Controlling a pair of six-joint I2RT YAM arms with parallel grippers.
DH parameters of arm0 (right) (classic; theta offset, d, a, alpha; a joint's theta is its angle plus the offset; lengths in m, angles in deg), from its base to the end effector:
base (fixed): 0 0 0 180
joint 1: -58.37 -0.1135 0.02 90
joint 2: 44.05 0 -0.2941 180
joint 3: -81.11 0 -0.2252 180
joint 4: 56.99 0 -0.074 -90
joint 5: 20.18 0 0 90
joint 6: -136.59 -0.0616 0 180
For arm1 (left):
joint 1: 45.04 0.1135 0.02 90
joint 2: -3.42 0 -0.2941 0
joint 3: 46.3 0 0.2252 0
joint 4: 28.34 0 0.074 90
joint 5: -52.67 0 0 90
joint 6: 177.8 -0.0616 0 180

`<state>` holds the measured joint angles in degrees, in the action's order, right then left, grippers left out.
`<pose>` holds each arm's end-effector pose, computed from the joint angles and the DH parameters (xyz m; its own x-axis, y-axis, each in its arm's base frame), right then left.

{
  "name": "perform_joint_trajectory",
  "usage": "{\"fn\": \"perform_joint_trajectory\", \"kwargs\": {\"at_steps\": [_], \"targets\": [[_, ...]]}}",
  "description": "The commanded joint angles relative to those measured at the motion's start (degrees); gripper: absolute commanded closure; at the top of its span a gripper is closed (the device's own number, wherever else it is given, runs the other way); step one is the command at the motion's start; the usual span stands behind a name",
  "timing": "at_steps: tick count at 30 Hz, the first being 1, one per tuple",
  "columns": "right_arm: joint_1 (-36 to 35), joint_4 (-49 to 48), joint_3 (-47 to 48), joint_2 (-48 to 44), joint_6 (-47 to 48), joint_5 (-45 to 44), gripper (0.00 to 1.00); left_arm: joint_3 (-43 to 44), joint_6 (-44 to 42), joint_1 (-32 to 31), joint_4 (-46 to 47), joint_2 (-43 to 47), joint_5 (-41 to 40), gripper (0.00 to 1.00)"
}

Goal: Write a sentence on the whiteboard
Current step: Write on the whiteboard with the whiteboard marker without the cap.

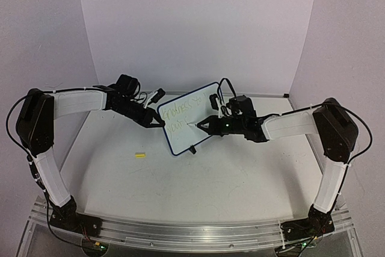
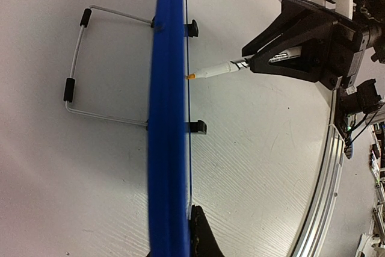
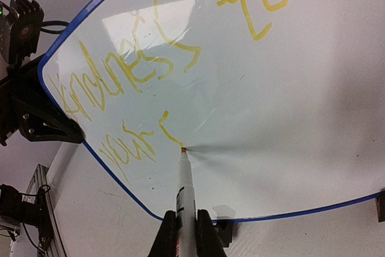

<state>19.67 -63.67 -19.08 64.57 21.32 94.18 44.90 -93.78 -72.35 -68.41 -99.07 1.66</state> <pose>0.3211 0.2898 0.2347 -0.6363 -0.0115 -0.7714 -0.6592 0.5274 0.5359 0.3204 -0.2090 0.2614 -0.6167 0.4096 -0.6722 0.7742 0.4703 -0.4237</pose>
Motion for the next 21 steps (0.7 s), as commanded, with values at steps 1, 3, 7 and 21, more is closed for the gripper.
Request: {"fn": "perform_joint_trajectory", "kwargs": {"at_steps": [1, 3, 7, 21], "targets": [[-1.0, 1.6, 1.2, 0.0, 1.8, -0.5, 1.00, 2.9, -1.2, -0.2, -0.5, -0.2, -0.1, 1.00], [-1.3, 1.6, 1.5, 0.2, 2.0, -0.5, 1.00, 2.9, -1.3, -0.2, -0.5, -0.2, -0.1, 1.00], [-1.5, 1.4, 2.2, 0.4, 2.0, -0.5, 1.00, 2.9, -1.3, -0.2, -0.6, -0.1, -0.1, 1.00], [-1.5, -6.0, -2.6, -6.6, -0.9, 0.0, 1.00, 2.9, -1.2, -0.2, -0.6, 0.1, -0.2, 1.00]]}}
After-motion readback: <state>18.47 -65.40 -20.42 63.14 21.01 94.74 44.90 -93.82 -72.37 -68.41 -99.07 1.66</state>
